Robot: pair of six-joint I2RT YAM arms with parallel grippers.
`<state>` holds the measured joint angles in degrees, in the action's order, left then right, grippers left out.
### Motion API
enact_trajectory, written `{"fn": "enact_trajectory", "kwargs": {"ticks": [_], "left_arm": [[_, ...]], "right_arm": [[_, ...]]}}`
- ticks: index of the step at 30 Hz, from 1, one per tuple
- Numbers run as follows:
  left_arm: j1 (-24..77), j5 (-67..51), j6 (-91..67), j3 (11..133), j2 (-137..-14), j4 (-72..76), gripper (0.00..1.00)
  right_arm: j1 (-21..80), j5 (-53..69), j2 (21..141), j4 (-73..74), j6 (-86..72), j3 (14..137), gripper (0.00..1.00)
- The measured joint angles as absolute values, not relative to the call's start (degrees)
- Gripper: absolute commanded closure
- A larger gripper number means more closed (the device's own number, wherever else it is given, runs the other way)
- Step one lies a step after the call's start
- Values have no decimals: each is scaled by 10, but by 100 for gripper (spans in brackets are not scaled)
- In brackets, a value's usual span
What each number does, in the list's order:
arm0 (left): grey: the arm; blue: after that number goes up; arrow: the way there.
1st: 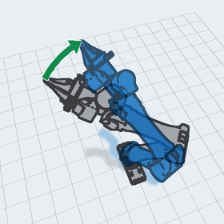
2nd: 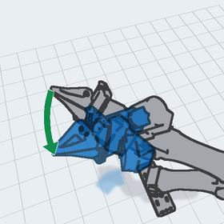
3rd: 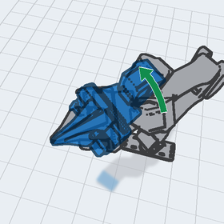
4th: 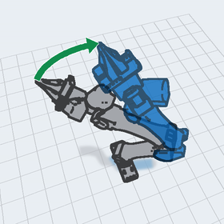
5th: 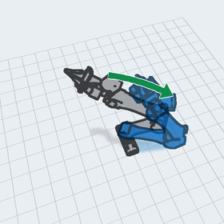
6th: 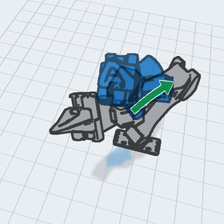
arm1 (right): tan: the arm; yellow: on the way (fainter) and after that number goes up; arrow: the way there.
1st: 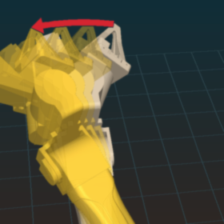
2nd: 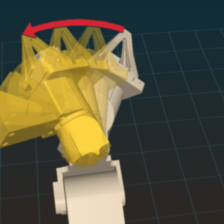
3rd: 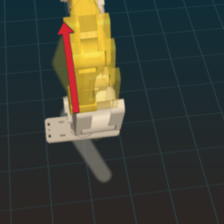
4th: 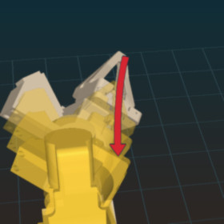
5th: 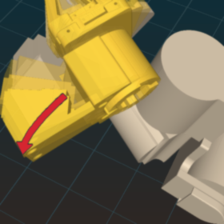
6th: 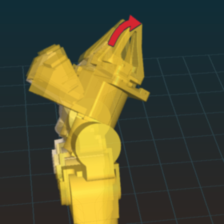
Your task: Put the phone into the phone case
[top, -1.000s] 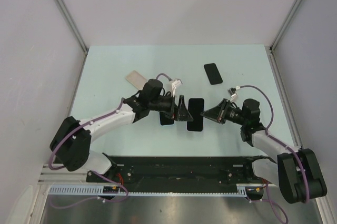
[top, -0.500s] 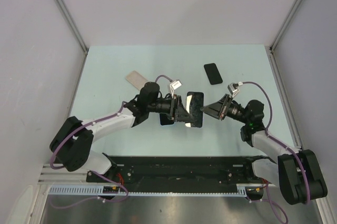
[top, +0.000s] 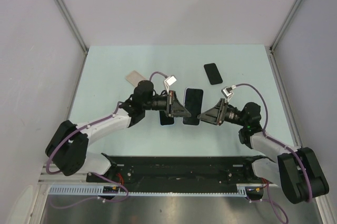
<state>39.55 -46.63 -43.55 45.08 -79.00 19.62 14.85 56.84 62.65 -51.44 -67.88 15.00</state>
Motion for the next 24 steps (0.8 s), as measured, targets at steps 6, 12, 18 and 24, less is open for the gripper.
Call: {"fn": "enact_trajectory", "kwargs": {"ticks": [6, 12, 18, 24], "left_arm": [[384, -456, -463, 448, -785, 221, 100], [384, -448, -481, 443, -784, 225, 100], [384, -434, -474, 443, -776, 207, 100], [388, -425, -443, 451, -762, 172, 100]], "right_arm": [[184, 586, 645, -534, -674, 140, 59], [199, 576, 643, -548, -668, 135, 92], [201, 557, 618, -531, -654, 130, 96], [200, 532, 579, -480, -645, 130, 37]]}}
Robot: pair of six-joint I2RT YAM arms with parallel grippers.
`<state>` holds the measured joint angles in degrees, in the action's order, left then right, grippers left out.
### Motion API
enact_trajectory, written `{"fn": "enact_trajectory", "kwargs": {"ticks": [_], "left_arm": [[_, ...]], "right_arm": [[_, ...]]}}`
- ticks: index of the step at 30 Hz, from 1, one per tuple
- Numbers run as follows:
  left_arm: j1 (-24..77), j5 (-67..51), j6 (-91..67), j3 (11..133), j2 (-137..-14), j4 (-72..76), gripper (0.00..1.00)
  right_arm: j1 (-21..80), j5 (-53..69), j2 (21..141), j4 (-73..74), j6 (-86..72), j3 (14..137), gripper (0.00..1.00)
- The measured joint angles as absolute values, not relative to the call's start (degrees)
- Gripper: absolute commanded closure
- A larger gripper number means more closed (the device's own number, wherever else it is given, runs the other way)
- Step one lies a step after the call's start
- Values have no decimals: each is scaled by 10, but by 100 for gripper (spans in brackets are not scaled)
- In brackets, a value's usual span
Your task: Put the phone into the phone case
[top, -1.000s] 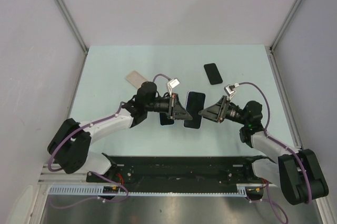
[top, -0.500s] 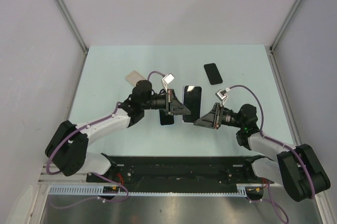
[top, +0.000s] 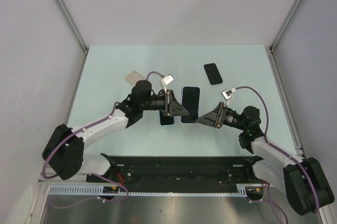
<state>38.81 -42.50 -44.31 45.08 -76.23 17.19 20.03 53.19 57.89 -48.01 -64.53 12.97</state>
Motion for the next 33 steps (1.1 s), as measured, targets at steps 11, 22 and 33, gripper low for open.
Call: {"fn": "enact_trajectory", "kwargs": {"ticks": [11, 22, 33], "left_arm": [[384, -480, -420, 450, -761, 124, 100], [397, -539, -422, 421, -777, 141, 100], [399, -547, -422, 418, -799, 133, 100]], "right_arm": [[160, 491, 551, -431, -616, 143, 31], [153, 500, 644, -501, -631, 180, 42], [152, 516, 683, -561, -648, 193, 100]]}}
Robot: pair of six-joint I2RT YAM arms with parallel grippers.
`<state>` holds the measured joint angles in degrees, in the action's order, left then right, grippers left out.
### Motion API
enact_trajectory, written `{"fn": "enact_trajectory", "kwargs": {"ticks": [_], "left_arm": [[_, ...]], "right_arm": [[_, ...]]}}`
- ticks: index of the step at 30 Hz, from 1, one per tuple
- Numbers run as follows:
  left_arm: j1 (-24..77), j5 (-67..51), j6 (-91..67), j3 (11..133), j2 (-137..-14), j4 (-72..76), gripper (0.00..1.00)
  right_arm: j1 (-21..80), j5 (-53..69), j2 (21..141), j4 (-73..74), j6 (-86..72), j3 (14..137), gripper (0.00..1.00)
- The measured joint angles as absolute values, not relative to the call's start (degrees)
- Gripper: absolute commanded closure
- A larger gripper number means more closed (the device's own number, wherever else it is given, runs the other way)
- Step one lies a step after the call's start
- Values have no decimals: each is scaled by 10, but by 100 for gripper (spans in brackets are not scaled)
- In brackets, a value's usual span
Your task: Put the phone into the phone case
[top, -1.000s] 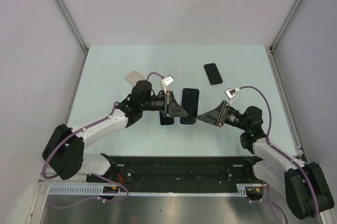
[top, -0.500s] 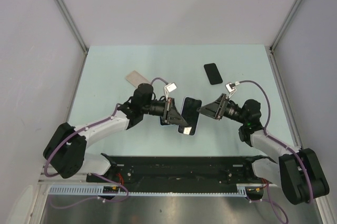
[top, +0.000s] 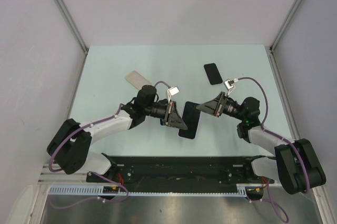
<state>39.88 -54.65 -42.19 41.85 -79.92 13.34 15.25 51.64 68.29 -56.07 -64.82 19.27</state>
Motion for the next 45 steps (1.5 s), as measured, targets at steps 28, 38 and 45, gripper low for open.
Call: {"fn": "enact_trajectory", "kwargs": {"ticks": [28, 38, 45], "left_arm": [[380, -498, -500, 396, -777, 193, 100], [381, -484, -485, 405, -756, 158, 45], [377, -399, -406, 423, -733, 56, 0]], "right_arm": [[232, 543, 671, -527, -636, 162, 81], [235, 516, 624, -508, -613, 146, 100], [203, 493, 615, -426, -591, 149, 100]]}}
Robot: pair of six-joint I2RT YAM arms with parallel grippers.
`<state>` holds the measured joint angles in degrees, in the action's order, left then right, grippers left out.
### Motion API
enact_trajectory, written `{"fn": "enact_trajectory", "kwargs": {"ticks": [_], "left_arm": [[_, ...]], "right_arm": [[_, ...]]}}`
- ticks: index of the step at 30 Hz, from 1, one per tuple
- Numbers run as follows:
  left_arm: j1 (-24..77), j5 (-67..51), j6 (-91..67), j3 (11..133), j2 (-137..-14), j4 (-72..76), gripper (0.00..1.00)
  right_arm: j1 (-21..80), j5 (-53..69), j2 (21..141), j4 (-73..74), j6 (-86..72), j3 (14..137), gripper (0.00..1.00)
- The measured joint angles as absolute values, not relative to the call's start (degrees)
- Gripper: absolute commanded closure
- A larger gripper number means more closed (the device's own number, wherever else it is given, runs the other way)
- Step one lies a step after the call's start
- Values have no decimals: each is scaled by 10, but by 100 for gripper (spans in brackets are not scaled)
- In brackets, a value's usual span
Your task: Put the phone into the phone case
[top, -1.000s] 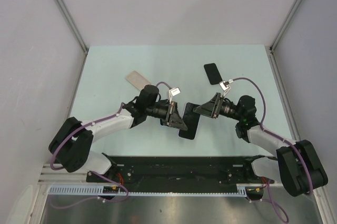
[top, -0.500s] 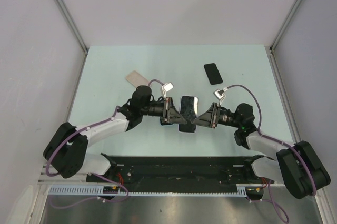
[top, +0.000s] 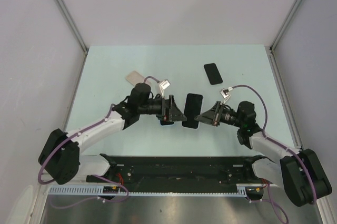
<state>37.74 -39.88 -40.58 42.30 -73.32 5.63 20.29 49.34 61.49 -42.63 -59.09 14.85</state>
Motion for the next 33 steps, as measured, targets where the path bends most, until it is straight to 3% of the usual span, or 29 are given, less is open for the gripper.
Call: {"fn": "enact_trajectory", "kwargs": {"ticks": [13, 17, 24, 31, 33], "left_arm": [[364, -115, -254, 477, -636, -187, 0], [356, -29, -239, 477, -614, -232, 0], [351, 20, -228, 477, -590, -259, 0], [349, 43, -229, 477, -582, -265, 0], [346, 51, -229, 477, -582, -268, 0]], "right_arm": [[176, 442, 799, -143, -396, 321, 100], [184, 434, 867, -125, -378, 364, 100], [200, 434, 977, -85, -345, 437, 100], [197, 453, 1023, -85, -347, 447, 88], [196, 455, 1026, -85, -347, 448, 78]]}}
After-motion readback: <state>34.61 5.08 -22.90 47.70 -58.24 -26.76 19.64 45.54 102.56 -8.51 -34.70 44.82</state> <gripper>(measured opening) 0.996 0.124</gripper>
